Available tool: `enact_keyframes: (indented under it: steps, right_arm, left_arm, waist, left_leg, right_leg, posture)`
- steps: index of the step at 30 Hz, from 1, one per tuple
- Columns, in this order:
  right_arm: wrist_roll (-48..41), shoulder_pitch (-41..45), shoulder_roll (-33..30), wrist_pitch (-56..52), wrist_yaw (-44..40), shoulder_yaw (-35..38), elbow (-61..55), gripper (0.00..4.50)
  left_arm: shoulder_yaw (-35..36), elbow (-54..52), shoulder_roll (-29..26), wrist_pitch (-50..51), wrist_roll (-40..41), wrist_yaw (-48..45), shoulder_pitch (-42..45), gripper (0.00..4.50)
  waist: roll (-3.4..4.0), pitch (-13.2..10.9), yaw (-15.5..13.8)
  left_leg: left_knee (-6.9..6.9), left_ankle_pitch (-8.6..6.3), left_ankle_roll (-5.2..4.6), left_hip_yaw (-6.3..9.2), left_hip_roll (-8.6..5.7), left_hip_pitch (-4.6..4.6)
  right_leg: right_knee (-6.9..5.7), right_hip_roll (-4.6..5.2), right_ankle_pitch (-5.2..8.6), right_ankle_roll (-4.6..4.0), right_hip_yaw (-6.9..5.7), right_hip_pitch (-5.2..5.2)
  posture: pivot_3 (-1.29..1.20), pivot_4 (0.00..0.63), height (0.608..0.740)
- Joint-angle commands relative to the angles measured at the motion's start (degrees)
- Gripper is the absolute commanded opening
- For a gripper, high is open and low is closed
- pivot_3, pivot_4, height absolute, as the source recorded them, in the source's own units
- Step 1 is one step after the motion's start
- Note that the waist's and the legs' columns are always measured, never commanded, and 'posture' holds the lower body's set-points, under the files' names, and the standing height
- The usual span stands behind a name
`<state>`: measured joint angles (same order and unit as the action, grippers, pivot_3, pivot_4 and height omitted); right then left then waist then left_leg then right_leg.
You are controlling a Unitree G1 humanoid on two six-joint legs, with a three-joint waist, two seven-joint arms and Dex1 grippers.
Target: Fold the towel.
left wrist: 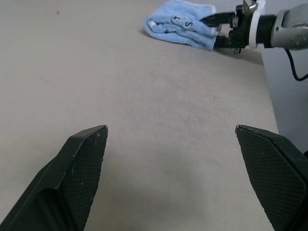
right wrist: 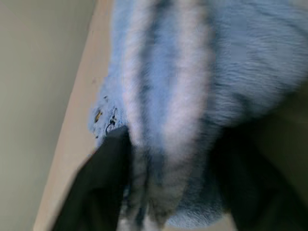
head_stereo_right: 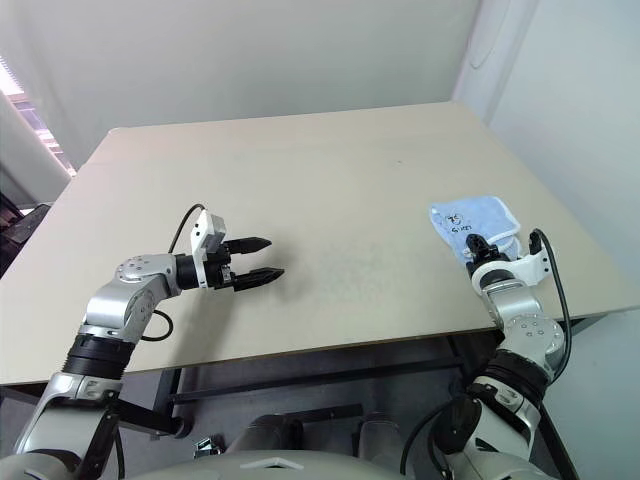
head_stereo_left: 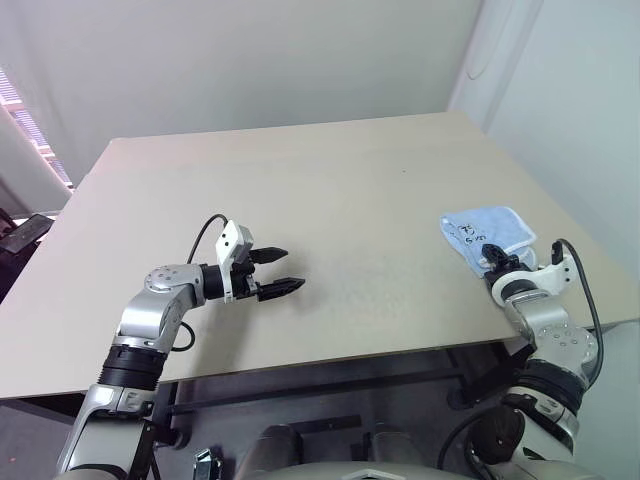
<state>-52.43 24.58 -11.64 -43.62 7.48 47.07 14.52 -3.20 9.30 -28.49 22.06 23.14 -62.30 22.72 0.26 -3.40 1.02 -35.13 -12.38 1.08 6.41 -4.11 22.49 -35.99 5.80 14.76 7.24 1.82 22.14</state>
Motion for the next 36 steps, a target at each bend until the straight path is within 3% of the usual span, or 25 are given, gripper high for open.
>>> enact_keyframes:
  steps: [1,2,7,11,17,20,24,28,33,36]
  right_arm:
    - [-1.50,0.43,-2.31,-1.20,-0.27,-0.91,-1.20,4.12]
    - [-1.99,-0.08,-3.13,-2.06,-0.61,-1.26,-1.89,4.47]
    - [-7.06,-7.01,-11.68,-11.86,-11.02,-4.45,-8.30,4.47]
    - [-4.45,-14.59,-20.49,-15.51,-19.32,-9.56,-13.27,4.47]
    - [-0.43,-20.87,-31.28,-8.96,-34.09,-13.10,-24.95,4.47]
    - [6.25,-19.47,-30.20,3.95,-39.20,-17.17,-31.59,4.47]
    - [7.67,-16.41,-28.97,6.00,-41.94,-23.27,-33.03,4.47]
    - [16.96,-15.15,-26.87,14.35,-46.62,-35.48,-32.25,4.47]
    - [24.35,-15.09,-23.65,23.60,-47.43,-39.70,-29.37,4.47]
    - [23.63,-15.15,-24.03,23.77,-49.56,-38.85,-28.83,4.47]
  left_arm:
    - [1.06,-2.13,-0.93,0.04,0.25,0.21,0.42,4.50]
    - [0.98,-2.25,-1.09,0.03,0.16,0.21,0.35,4.50]
    - [1.16,-2.43,-1.82,0.37,0.34,-0.02,0.54,4.50]
    - [1.65,-1.96,-2.62,0.82,0.70,-0.22,1.02,4.50]
    - [4.47,-3.26,-3.91,1.80,2.71,-0.32,0.02,4.50]
    - [6.42,-5.73,-4.09,-0.73,3.69,-0.86,-2.09,4.50]
    - [8.57,-7.96,-4.25,2.93,6.62,0.92,-3.17,4.50]
    - [8.80,-12.16,-6.59,1.41,5.75,0.46,-6.93,4.50]
    - [11.46,-13.03,-9.22,1.27,6.81,-0.62,-9.71,4.50]
    - [12.07,-13.81,-10.55,1.59,6.71,-0.89,-11.23,4.50]
  waist:
    - [0.00,0.00,-0.05]
    - [0.00,0.00,-0.11]
    - [0.08,-0.04,-0.48]
    - [0.07,-0.04,-0.21]
    - [0.08,-0.07,-0.06]
    - [0.05,-0.09,0.09]
    - [-0.11,-0.18,-0.41]
    - [-0.10,-0.17,-0.57]
    - [-0.11,-0.18,-1.33]
    - [-0.10,-0.17,-1.71]
  left_leg:
    - [-0.01,0.00,0.00,0.00,0.00,0.00]
    - [-0.02,0.00,0.00,0.00,0.01,0.00]
    - [0.06,0.00,0.00,0.01,-0.01,0.14]
    - [0.07,-0.01,-0.01,-0.08,-0.01,0.27]
    - [-0.05,-0.01,0.00,-0.20,0.01,0.21]
    - [-0.02,-0.04,0.05,-0.24,0.06,0.12]
    - [0.04,-0.12,0.19,-0.09,0.16,0.18]
    - [0.06,-0.07,0.10,-0.04,0.06,0.47]
    - [0.00,-0.07,0.12,-0.03,0.00,0.79]
    - [0.01,-0.07,0.12,-0.03,0.02,0.76]
  right_leg:
    - [0.01,0.00,0.00,0.00,0.00,-0.02]
    - [0.02,0.01,0.00,0.00,0.00,-0.03]
    - [0.11,0.04,0.04,0.03,0.00,0.07]
    - [0.21,0.06,0.04,0.06,0.01,0.16]
    - [0.22,0.04,0.16,0.28,0.01,0.10]
    - [0.24,0.04,0.16,0.30,0.00,0.06]
    - [0.44,0.05,0.15,0.27,-0.15,0.01]
    - [0.67,0.13,-0.02,0.03,-0.17,0.14]
    - [0.67,0.13,-0.07,0.10,-0.17,0.46]
    - [0.64,0.10,-0.06,0.08,-0.17,0.46]
  posture:
    - [0.00,0.000,0.740]
    - [0.00,0.000,0.740]
    - [0.00,0.000,0.740]
    - [0.00,0.000,0.740]
    - [0.00,0.000,0.740]
    - [0.00,0.000,0.740]
    - [0.00,0.000,0.740]
    - [0.00,0.000,0.740]
    - [0.00,0.000,0.740]
    - [0.00,0.000,0.740]
